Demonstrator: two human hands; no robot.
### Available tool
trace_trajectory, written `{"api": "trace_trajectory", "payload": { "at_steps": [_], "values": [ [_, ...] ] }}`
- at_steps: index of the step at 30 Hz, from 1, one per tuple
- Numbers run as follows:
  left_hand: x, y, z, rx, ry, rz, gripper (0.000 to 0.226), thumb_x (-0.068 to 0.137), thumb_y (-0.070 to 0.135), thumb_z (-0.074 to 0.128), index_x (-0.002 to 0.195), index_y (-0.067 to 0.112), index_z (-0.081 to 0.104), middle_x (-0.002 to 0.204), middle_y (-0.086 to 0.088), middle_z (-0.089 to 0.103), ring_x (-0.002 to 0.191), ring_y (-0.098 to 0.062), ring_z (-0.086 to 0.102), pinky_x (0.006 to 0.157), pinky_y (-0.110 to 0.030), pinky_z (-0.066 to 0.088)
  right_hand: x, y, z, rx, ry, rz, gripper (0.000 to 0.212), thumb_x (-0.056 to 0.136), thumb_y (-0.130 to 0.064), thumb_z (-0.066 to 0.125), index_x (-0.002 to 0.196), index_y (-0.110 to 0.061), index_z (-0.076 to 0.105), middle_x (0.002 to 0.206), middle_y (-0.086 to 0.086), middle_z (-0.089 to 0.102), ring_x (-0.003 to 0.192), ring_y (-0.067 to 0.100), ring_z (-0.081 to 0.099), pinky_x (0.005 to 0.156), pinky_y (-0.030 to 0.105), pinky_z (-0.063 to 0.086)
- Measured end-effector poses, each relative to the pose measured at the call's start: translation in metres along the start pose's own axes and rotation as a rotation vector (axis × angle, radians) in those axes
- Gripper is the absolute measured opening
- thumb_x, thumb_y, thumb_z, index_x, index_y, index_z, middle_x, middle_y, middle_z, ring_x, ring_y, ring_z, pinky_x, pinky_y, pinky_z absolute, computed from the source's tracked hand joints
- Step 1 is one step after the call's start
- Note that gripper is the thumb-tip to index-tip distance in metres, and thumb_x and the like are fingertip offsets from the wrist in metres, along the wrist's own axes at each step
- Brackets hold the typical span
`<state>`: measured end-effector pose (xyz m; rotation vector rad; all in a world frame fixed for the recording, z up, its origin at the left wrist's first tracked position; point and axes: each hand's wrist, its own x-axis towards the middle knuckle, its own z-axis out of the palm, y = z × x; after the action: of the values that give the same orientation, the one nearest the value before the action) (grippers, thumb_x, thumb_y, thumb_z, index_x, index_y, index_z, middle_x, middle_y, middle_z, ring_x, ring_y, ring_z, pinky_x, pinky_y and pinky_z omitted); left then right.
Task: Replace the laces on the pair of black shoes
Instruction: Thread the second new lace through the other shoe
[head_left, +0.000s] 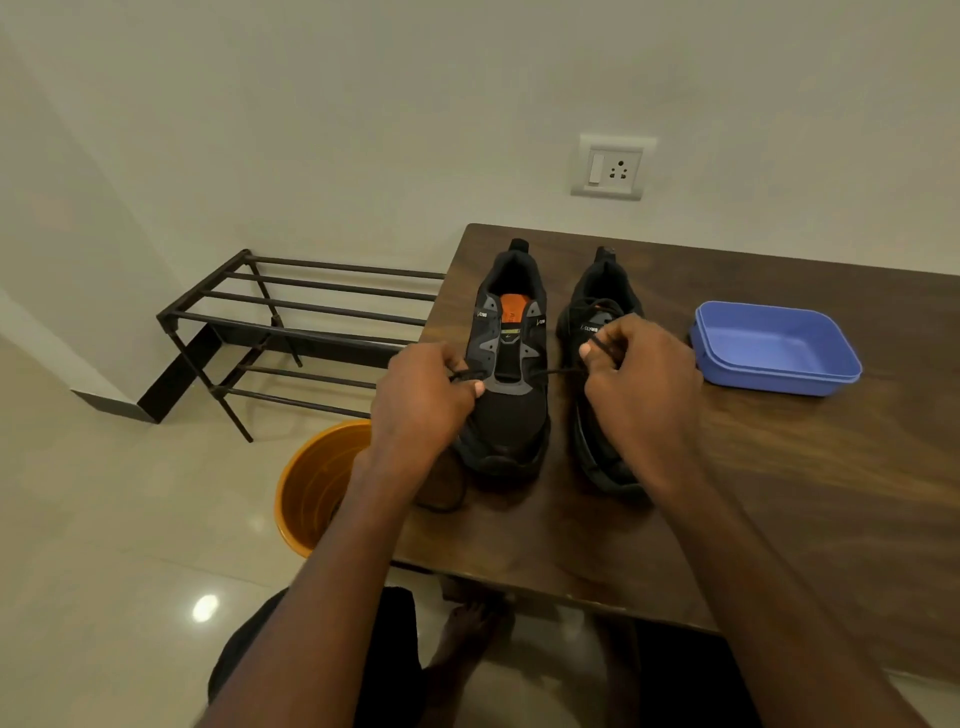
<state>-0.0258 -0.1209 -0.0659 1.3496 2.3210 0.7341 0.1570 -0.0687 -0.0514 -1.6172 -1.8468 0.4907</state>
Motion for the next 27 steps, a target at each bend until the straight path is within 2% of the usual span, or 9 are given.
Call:
{"api": "trace_trajectory", "payload": {
  "at_steps": [4, 7, 10, 12, 14, 16, 19, 22, 27],
  "values": [
    [-0.01, 0.002, -0.017, 0.075, -0.131, 0.033, 0.011, 0.096, 0.035, 0.071, 0.092, 0.026, 0.065, 0.084, 0.007, 0.065, 0.075, -0.005, 0.059, 0.066, -0.024, 0.047, 0.001, -0.007, -0.012, 0.416, 0.096, 0.072, 0.006, 0.101, -0.029, 0.065, 0.097, -0.025, 0.066, 0.082, -0.005, 0.069, 0.071, 0.009, 0.067, 0.065, 0.032, 0.058],
    [-0.015, 0.006, -0.017, 0.207, -0.221, 0.02, 0.021, 0.094, 0.047, 0.07, 0.083, 0.028, 0.068, 0.092, 0.01, 0.065, 0.093, -0.009, 0.06, 0.099, -0.046, 0.05, -0.003, -0.018, -0.023, 1.05, -0.137, 0.286, 0.018, 0.108, -0.02, 0.051, 0.108, -0.01, 0.066, 0.071, 0.003, 0.068, 0.059, 0.014, 0.067, 0.051, 0.025, 0.052],
    [-0.018, 0.012, -0.018, 0.172, 0.058, 0.186, 0.02, 0.098, 0.051, 0.062, 0.097, 0.032, 0.069, 0.113, 0.01, 0.056, 0.114, -0.013, 0.052, 0.106, -0.047, 0.042, -0.006, -0.024, -0.019, 1.421, -0.313, 0.373, 0.023, 0.111, -0.019, 0.04, 0.11, -0.01, 0.061, 0.087, 0.009, 0.077, 0.083, 0.024, 0.077, 0.065, 0.027, 0.061],
    [-0.019, 0.016, -0.018, -0.266, 0.019, 0.233, 0.032, 0.103, 0.049, 0.051, 0.104, 0.025, 0.072, 0.105, 0.005, 0.068, 0.103, -0.013, 0.065, 0.089, -0.033, 0.052, -0.007, -0.024, -0.011, 1.593, -0.389, 0.389, 0.023, 0.112, -0.02, 0.035, 0.11, -0.013, 0.056, 0.108, 0.016, 0.077, 0.105, 0.029, 0.075, 0.08, 0.031, 0.064],
    [-0.021, 0.02, -0.018, -0.65, -0.246, 0.168, 0.046, 0.106, 0.048, 0.04, 0.112, 0.016, 0.072, 0.099, -0.002, 0.076, 0.096, -0.013, 0.072, 0.083, -0.025, 0.051, -0.008, -0.025, -0.004, 1.679, -0.419, 0.354, 0.021, 0.113, -0.019, 0.032, 0.107, -0.015, 0.052, 0.122, 0.019, 0.073, 0.117, 0.03, 0.07, 0.095, 0.035, 0.059],
    [-0.02, 0.017, -0.018, -0.698, -0.408, 0.178, 0.044, 0.106, 0.046, 0.043, 0.115, 0.012, 0.071, 0.092, -0.006, 0.078, 0.094, -0.018, 0.075, 0.09, -0.027, 0.052, -0.006, -0.026, -0.001, 1.675, -0.387, 0.295, 0.02, 0.113, -0.018, 0.031, 0.106, -0.015, 0.05, 0.127, 0.019, 0.071, 0.122, 0.029, 0.068, 0.1, 0.037, 0.057],
    [-0.014, 0.003, -0.017, -0.641, -0.449, 0.22, 0.028, 0.1, 0.037, 0.06, 0.109, 0.015, 0.075, 0.082, 0.0, 0.072, 0.081, -0.018, 0.071, 0.082, -0.021, 0.052, 0.002, -0.023, -0.003, 1.616, -0.275, 0.295, 0.021, 0.112, -0.018, 0.033, 0.114, -0.013, 0.054, 0.126, 0.015, 0.072, 0.121, 0.026, 0.069, 0.102, 0.038, 0.054],
    [-0.009, -0.002, -0.018, -0.7, -0.458, 0.19, 0.039, 0.09, 0.05, 0.062, 0.116, 0.023, 0.074, 0.095, 0.006, 0.072, 0.081, -0.013, 0.065, 0.078, -0.029, 0.05, 0.006, -0.017, -0.006, 1.707, -0.243, 0.353, 0.023, 0.111, -0.018, 0.035, 0.129, -0.011, 0.049, 0.126, 0.013, 0.073, 0.121, 0.025, 0.069, 0.107, 0.038, 0.053],
    [-0.016, 0.019, -0.004, -0.644, -0.615, 0.289, 0.015, 0.098, 0.034, 0.065, 0.109, 0.026, 0.072, 0.101, 0.015, 0.071, 0.088, 0.008, 0.065, 0.072, -0.011, 0.049, 0.001, -0.025, 0.008, 1.814, -0.225, 0.305, 0.017, 0.11, -0.016, 0.036, 0.122, -0.014, 0.049, 0.134, 0.012, 0.069, 0.128, 0.023, 0.064, 0.11, 0.036, 0.05]
  ]
}}
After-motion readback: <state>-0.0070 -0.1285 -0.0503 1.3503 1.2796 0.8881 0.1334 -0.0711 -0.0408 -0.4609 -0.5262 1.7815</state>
